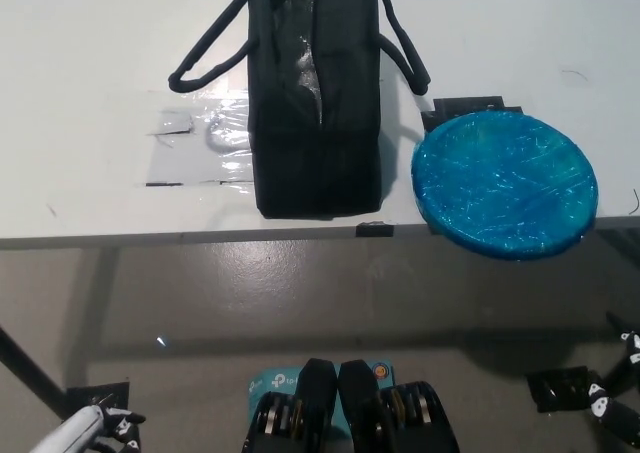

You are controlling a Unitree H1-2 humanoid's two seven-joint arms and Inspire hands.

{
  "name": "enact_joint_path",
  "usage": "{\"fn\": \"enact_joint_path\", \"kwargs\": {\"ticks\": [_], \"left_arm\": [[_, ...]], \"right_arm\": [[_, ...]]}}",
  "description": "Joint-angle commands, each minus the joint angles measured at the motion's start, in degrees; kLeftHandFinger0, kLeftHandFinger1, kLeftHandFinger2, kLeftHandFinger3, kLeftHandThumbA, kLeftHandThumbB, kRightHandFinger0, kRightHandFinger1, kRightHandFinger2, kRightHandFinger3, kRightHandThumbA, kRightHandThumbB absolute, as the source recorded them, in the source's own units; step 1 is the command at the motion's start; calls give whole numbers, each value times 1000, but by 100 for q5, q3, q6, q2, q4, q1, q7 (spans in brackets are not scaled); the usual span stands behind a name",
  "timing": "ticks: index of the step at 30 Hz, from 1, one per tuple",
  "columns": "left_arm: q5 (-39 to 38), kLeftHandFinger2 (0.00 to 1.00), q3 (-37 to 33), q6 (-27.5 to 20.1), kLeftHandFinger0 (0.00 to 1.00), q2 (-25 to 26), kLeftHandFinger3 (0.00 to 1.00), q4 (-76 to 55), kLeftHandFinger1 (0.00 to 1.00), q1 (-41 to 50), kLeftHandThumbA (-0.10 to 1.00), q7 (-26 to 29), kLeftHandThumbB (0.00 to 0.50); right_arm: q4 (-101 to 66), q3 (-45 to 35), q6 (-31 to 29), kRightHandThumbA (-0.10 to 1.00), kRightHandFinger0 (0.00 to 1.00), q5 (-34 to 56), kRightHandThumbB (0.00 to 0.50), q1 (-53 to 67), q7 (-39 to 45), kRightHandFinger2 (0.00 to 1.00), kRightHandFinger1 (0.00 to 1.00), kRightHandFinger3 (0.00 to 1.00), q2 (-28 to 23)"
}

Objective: The robot uses its right hand to pick up a stack of plates kept in the middle of the desk and put it inside a bag kept next to it

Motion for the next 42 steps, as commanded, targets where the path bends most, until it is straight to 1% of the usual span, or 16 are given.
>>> {"fn": "enact_joint_path", "kwargs": {"ticks": [1,4,9,11,12,14,21,24,25,28,31,33,35,39,41,42], "left_arm": [[735,829,288,243,741,-57,940,-335,772,-47,-100,-786,2],[759,842,260,243,752,-53,961,-330,780,-75,-100,-845,0],[818,856,348,243,754,-135,977,-315,789,-93,-100,-943,0],[823,870,360,243,765,-131,987,-305,802,-104,-100,-997,0],[810,869,383,243,764,-151,985,-309,800,-106,-100,-1013,0],[837,860,385,243,754,-146,974,-340,793,-98,-100,-991,0],[921,855,391,243,751,-129,947,-321,790,-128,-100,-1093,0],[1002,870,409,243,771,-153,951,-351,809,-134,-100,-1175,0],[932,849,424,243,752,-160,933,-344,786,-135,-100,-1134,5],[996,833,452,243,708,-222,947,-363,752,-203,-100,-1234,0],[1116,846,519,243,721,-290,949,-376,775,-217,-100,-1374,0],[1178,838,514,243,713,-290,945,-397,765,-253,-100,-1450,0],[1245,877,563,243,744,-336,965,-354,798,-274,-100,-1527,0],[1347,859,579,243,721,-362,955,-391,771,-286,-100,-1612,1],[1394,868,607,243,728,-387,961,-398,782,-294,-100,-1671,1],[1382,863,618,243,729,-398,954,-403,780,-297,-100,-1674,5]], "right_arm": [[-1158,377,391,490,1000,-2964,500,-442,-870,1000,1000,1000,-322],[-1590,403,517,513,1000,-3229,500,-680,-545,1000,1000,1000,-204],[-1793,543,549,562,1000,-3893,500,-858,-626,1000,1000,1000,-70],[-1977,592,558,530,1000,-4181,500,-948,-559,1000,1000,1000,-3],[-2083,616,619,556,1000,-4378,500,-969,-422,1000,1000,1000,31],[-2268,661,641,570,1000,-4546,500,-1030,-181,1000,1000,1000,108],[-2367,833,399,626,1000,-4679,500,-1146,-160,1000,1000,1000,124],[-2238,922,332,604,1000,-4599,500,-1206,-197,1000,1000,1000,120],[-2143,1000,293,547,1000,-4472,500,-1266,-105,1000,1000,1000,141],[-1906,1116,305,541,1000,-4511,500,-1361,-23,1000,1000,1000,150],[-1727,1259,336,536,1000,-4538,500,-1379,89,1000,1000,1000,167],[-1567,1313,326,503,1000,-4481,500,-1357,-15,1000,1000,1000,195],[-1336,1380,255,442,1000,-4290,500,-1333,-67,1000,1000,1000,202],[-1102,1373,272,423,1000,-4167,500,-1375,-34,1000,1000,1000,215],[-922,1376,320,419,1000,-4224,500,-1448,-31,1000,1000,1000,218],[-864,1386,366,457,1000,-4287,500,-1478,33,1000,1000,1000,211]]}}
